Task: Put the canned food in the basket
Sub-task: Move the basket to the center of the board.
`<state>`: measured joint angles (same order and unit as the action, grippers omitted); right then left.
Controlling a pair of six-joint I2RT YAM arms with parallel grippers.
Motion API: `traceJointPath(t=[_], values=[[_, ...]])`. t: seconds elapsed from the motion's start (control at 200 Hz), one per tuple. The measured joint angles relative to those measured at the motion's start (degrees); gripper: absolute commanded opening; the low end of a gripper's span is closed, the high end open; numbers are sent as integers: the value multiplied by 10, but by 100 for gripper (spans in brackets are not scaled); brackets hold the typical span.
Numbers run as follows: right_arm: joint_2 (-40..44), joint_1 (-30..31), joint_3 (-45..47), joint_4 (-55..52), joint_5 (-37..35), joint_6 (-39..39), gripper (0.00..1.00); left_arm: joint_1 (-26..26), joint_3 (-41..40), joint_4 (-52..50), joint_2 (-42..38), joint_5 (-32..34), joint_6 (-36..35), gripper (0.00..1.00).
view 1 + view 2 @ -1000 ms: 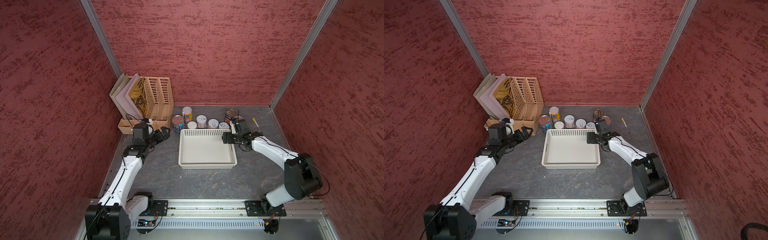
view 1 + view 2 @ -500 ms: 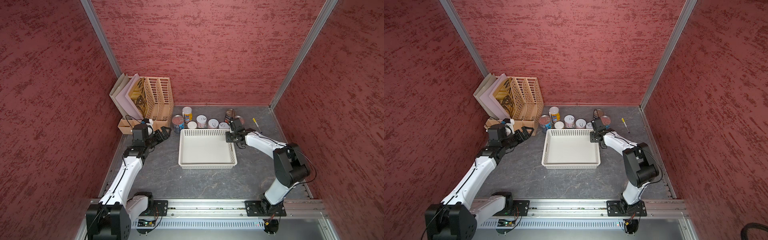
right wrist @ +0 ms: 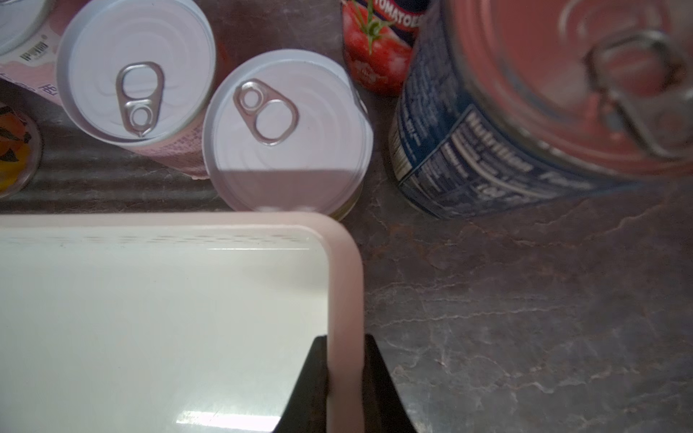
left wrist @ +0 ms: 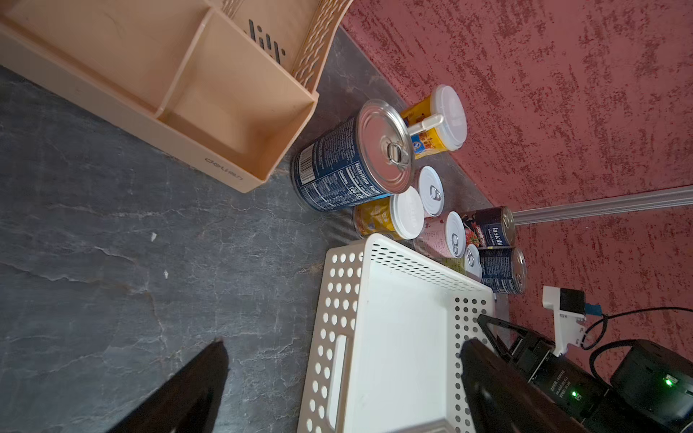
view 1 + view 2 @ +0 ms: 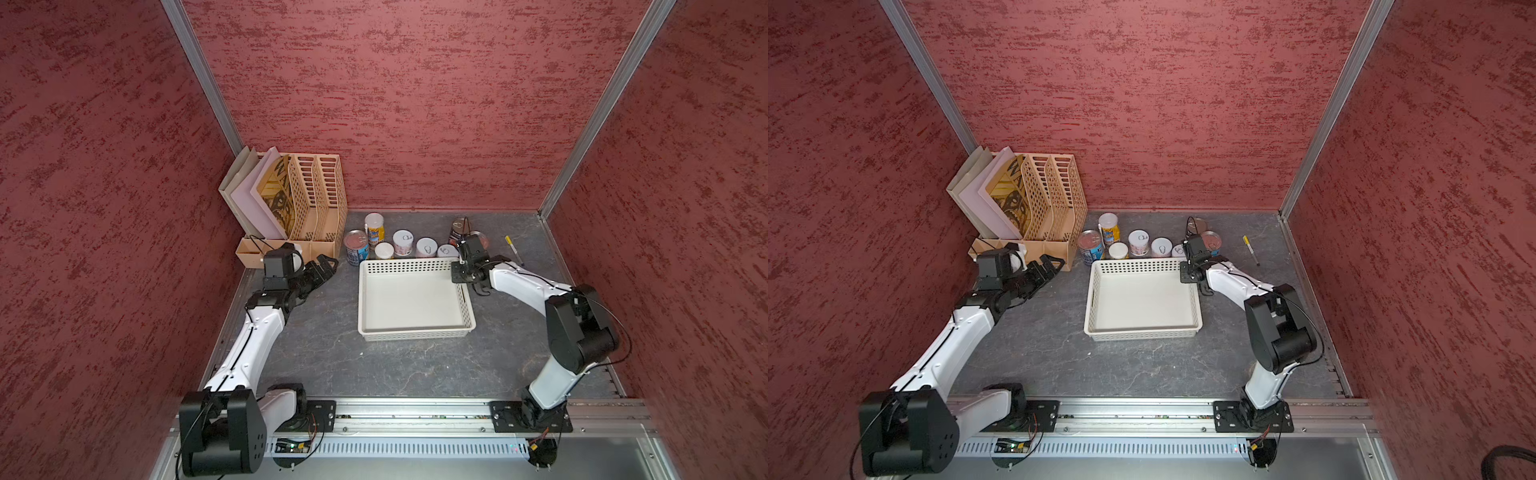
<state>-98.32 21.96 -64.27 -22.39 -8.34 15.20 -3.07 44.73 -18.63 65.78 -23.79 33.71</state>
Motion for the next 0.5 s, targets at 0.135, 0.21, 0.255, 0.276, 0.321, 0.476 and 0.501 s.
traceJointPath(t=[0.135,0.21,0.255,0.276,0.321,0.476,0.501], values=[[40,0,28,1,14,13,0,-1,33,-42,14,-4,3,100],[80,0,57,1,27,23,0,-2,56,-73,14,-3,3,100],[104,0,75,0,36,30,0,-2,69,-88,15,0,3,100],[115,1,83,-1,40,31,0,-2,75,-94,15,1,3,100],[136,1,99,-1,47,38,0,-1,85,-104,15,4,4,100],[205,2,157,4,80,62,0,0,94,-125,15,14,6,100],[215,2,167,5,85,65,0,1,94,-129,14,17,7,100]])
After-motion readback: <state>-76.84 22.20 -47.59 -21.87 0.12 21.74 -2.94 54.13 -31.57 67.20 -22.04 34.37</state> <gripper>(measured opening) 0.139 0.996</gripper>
